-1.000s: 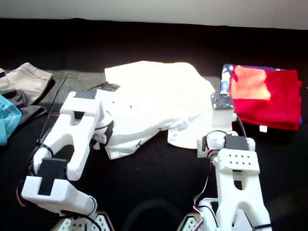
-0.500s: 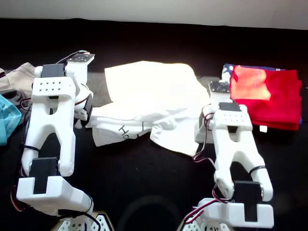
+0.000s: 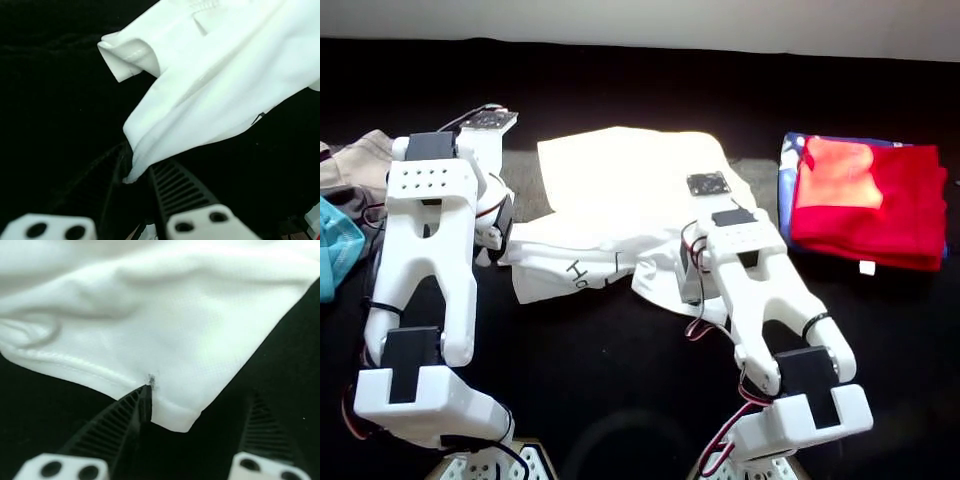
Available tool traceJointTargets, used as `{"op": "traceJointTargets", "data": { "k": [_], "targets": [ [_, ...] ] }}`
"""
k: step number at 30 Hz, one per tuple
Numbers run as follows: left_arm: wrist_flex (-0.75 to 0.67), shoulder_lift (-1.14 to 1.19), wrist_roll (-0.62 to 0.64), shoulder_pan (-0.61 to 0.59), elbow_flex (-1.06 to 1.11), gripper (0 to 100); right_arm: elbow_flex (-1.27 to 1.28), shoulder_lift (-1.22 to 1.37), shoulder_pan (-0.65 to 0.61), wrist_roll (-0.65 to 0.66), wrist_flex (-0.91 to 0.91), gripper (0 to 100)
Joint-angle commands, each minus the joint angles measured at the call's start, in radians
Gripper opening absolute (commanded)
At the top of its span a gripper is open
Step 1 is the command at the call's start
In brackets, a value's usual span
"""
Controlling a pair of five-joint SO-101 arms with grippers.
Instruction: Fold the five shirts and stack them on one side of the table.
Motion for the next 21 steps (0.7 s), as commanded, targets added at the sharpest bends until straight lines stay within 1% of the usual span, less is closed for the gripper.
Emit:
{"op": "traceJointTargets", "data": {
  "k": [1,8,10,14,16,21],
  "targets": [
    [-0.005,-0.010,0.002,-0.004,-0.044,1,-0.015,0.050,0.007,0.000,-0.016,29.1],
    [-0.005,-0.005,0.002,-0.004,-0.045,1,-0.053,0.200,0.007,0.000,-0.039,27.8],
    [-0.017,-0.005,0.000,-0.004,-0.038,1,-0.068,0.211,0.007,-0.003,-0.039,21.1],
    [-0.041,-0.004,0.000,-0.005,-0.033,1,-0.091,0.208,0.024,-0.005,-0.039,0.5],
    [-0.041,-0.004,0.000,-0.004,-0.033,1,-0.101,0.208,0.059,-0.005,-0.035,2.0],
    [-0.034,-0.004,0.000,-0.004,-0.033,1,-0.147,0.208,0.157,0.002,0.013,0.5]
  ]
}}
